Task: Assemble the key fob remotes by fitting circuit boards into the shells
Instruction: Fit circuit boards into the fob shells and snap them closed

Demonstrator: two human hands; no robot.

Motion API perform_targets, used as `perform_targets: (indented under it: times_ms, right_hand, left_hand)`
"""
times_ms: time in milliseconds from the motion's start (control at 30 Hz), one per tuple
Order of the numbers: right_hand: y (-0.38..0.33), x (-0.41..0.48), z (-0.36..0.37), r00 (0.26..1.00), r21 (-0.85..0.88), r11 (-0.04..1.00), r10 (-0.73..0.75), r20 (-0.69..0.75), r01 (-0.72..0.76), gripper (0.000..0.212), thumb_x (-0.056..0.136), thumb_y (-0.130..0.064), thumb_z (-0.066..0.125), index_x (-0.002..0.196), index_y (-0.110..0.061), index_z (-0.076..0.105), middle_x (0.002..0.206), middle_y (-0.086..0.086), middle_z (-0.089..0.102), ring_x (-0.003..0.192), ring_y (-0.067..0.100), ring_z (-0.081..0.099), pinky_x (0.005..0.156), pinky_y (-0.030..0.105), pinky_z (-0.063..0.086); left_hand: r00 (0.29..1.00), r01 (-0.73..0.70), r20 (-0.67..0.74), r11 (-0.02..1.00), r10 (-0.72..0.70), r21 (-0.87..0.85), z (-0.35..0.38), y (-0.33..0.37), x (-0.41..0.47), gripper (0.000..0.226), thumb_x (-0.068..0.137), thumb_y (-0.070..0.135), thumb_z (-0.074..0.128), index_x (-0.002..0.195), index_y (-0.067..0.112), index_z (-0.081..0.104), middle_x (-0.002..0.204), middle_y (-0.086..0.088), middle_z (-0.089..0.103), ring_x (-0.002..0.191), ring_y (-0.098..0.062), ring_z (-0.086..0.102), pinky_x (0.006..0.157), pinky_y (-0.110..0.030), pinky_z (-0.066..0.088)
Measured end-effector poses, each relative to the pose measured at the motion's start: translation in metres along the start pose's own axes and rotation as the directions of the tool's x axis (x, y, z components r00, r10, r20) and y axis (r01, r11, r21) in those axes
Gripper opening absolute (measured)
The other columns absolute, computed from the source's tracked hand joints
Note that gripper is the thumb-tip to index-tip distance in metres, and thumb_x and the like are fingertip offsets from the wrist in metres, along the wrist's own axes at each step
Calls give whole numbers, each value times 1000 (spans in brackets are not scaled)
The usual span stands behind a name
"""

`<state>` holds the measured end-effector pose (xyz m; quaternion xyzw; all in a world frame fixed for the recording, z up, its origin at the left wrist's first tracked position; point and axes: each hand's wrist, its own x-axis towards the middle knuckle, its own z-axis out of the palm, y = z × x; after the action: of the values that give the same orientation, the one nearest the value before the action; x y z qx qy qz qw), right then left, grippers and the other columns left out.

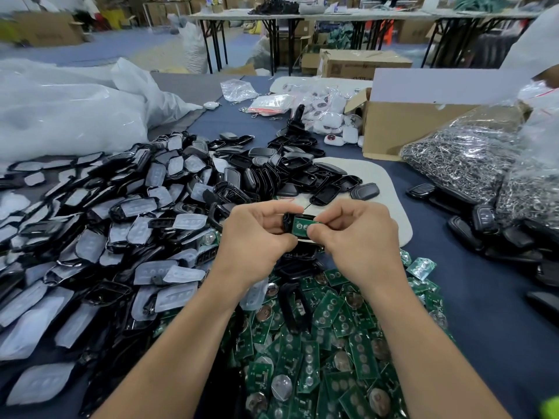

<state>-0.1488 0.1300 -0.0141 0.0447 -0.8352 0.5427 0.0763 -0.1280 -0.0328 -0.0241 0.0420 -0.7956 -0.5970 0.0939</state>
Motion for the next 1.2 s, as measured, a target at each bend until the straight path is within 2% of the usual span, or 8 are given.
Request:
perform_targets:
  times_ms: [167,300,500,700,800,967,1100,1200]
  right_hand:
    - [2,1,-2,1000,-51,999,8,12,-7,21,72,-15,89,63,-25,72,56,-10,69,51,10,65,53,20,49]
    - [0,-2,2,999,-89,995,42,-35,-45,18,69,-23,89,69,-28,72,57,-15,69,56,-4,65,50,6,43]
    - [-2,-5,6,996,-131,988,79,-49,-84,23,70,-35,84,79,-29,64,54,-17,68,59,-6,63,56,5,44]
    - [-2,-5,2,999,-68,996,49,0,-49,30,67,-52,77,93,-38,71,65,-22,71,63,-8,66,56,13,45]
    - [-2,-6,5,997,159,985,56,56,-65,21,69,-34,78,89,-39,77,71,-8,76,59,8,67,62,34,57]
    - [1,-5,-1,994,151,987,47,97,-61,26,77,-9,85,80,-34,81,62,4,74,49,18,66,52,33,57]
    - [-1,-6,-2,991,167,985,15,130,-37,31,77,-6,85,80,-37,82,62,4,74,49,20,66,51,34,58]
    - [-1,-4,-2,991,268,962,20,135,-56,39,79,3,81,79,-36,82,64,8,75,52,21,66,58,40,59]
  left_hand:
    - [1000,-5,2,1000,5,-21,2,-2,-2,39,75,3,82,103,30,83,70,13,76,63,-1,71,67,-20,58]
    - [999,31,-38,992,-35,-121,4,-4,0,31,82,-4,79,97,22,85,83,-5,81,78,-20,80,74,-35,67]
    - [996,10,-82,989,-22,-145,3,-3,1,36,81,-9,78,85,26,85,75,-9,79,70,-22,78,68,-32,66]
    - [996,-7,-89,967,-16,-256,-3,3,1,39,79,-13,77,82,24,86,77,-42,58,72,-32,65,66,-29,63]
    - [999,-8,-37,970,0,-241,-1,4,0,37,83,-10,75,87,25,86,71,-27,60,75,-30,66,67,-30,64]
    - [987,-153,-9,968,157,198,-3,6,-3,41,76,13,81,86,54,77,83,32,74,80,9,71,67,-7,53]
    - [994,-111,48,971,103,213,-10,7,0,42,75,15,85,87,54,76,86,24,77,84,2,72,75,-17,58]
    - [996,-84,29,990,81,117,-14,6,2,39,73,10,90,83,46,80,80,18,78,78,2,74,71,-10,52]
